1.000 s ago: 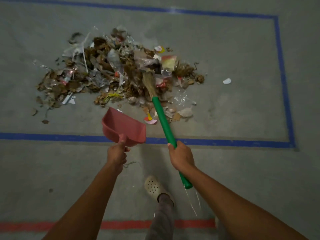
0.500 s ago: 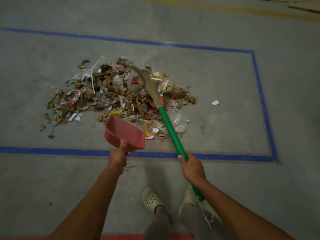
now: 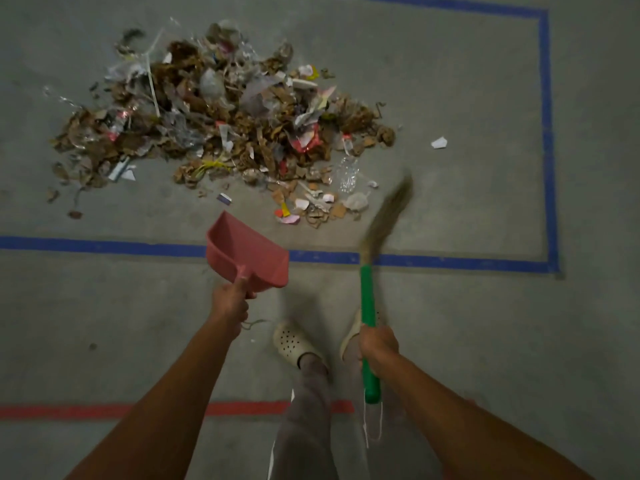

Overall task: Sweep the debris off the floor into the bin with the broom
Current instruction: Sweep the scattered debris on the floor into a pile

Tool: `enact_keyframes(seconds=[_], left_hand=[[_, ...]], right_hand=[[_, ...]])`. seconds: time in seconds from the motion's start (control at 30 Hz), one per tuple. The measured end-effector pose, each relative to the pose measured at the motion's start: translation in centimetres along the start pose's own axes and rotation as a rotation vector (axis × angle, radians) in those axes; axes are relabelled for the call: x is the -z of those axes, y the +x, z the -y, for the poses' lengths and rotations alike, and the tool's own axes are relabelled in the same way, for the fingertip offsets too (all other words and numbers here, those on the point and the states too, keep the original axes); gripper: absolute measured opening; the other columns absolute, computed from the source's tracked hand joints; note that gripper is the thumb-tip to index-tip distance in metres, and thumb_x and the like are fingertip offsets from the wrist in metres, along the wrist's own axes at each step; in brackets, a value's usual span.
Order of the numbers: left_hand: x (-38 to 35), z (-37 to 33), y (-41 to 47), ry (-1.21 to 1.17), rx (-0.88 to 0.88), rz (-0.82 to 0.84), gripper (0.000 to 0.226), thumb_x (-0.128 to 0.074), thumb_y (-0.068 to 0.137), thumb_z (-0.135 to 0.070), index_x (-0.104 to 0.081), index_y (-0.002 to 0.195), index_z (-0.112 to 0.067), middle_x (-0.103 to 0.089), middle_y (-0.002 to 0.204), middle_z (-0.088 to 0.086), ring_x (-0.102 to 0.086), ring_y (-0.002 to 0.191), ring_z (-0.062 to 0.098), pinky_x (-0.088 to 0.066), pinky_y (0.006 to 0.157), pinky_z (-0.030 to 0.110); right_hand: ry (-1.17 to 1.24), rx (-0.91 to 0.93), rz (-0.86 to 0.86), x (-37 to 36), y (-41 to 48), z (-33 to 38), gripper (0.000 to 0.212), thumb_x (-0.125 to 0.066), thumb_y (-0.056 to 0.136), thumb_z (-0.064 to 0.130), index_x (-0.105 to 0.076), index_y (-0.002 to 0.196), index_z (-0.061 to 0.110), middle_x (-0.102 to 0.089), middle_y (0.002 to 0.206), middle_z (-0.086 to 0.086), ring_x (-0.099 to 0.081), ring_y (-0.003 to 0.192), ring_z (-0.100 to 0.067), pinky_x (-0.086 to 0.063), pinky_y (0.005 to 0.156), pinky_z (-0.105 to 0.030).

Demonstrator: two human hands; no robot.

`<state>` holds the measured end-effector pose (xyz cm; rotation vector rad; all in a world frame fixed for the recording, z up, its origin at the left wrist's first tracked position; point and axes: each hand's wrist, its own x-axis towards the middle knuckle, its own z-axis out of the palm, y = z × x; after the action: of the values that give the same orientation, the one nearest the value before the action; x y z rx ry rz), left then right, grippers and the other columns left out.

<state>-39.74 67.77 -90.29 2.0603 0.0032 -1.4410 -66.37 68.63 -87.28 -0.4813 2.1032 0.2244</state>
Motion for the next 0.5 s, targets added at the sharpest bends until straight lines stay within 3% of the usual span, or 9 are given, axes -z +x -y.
enact_keyframes(seconds=[0.1, 0.17, 0.2, 0.3, 0.5], left_hand=[[0.9, 1.8, 0.3, 0.026, 0.024, -0.031, 0.045, -0.063, 0.094, -0.045, -0.059, 0.084, -0.001, -0.054, 0.075, 0.012, -0.028, 0.033, 0.005, -0.021, 0.033, 0.015], [1.7, 2.4, 0.5, 0.038, 0.031, -0.052, 0.045, -0.064, 0.093, -0.045, -0.059, 0.082, -0.001, -0.055, 0.075, 0.013, -0.027, 0.033, 0.005, -0.021, 0.033, 0.015], [2.0, 2.5, 0.6, 0.041, 0.03, -0.062, 0.045, -0.064, 0.093, -0.045, -0.059, 0.081, -0.001, -0.055, 0.075, 0.014, -0.027, 0.032, 0.005, -0.02, 0.033, 0.015], [2.6, 1.9, 0.4, 0.041, 0.022, -0.064, 0.043, -0.063, 0.094, -0.042, -0.058, 0.081, -0.001, -0.054, 0.076, 0.015, -0.027, 0.031, 0.005, -0.02, 0.032, 0.014], [2.5, -1.7, -2.3, 0.002, -0.014, -0.042, 0.042, -0.063, 0.094, -0.044, -0.057, 0.081, -0.004, -0.053, 0.076, 0.014, -0.027, 0.03, 0.004, -0.02, 0.034, 0.012]], right_hand=[[-0.14, 0.097, 0.09, -2.6, -1.1, 0.0, 0.041, -0.051, 0.093, 0.042, -0.063, 0.101, 0.004, -0.071, 0.091, -0.015, -0.068, 0.066, -0.027, -0.056, 0.055, -0.03], [-0.186, 0.17, 0.138, -3.4, -1.8, 0.8, 0.038, -0.051, 0.098, 0.043, -0.062, 0.106, 0.008, -0.072, 0.097, -0.012, -0.063, 0.057, -0.02, -0.043, 0.041, -0.019], [-0.223, 0.222, 0.15, -3.5, -2.0, 1.4, 0.037, -0.05, 0.098, 0.043, -0.062, 0.108, 0.009, -0.071, 0.099, -0.01, -0.062, 0.058, -0.019, -0.039, 0.041, -0.018], [-0.283, 0.344, 0.128, -2.8, -2.9, 2.6, 0.038, -0.049, 0.098, 0.045, -0.064, 0.112, 0.013, -0.069, 0.105, -0.008, -0.057, 0.077, -0.022, -0.039, 0.062, -0.025], [-0.291, 0.472, 0.017, 1.4, -6.6, 3.1, 0.038, -0.047, 0.099, 0.044, -0.062, 0.114, 0.013, -0.069, 0.108, -0.011, -0.065, 0.095, -0.03, -0.047, 0.071, -0.031]])
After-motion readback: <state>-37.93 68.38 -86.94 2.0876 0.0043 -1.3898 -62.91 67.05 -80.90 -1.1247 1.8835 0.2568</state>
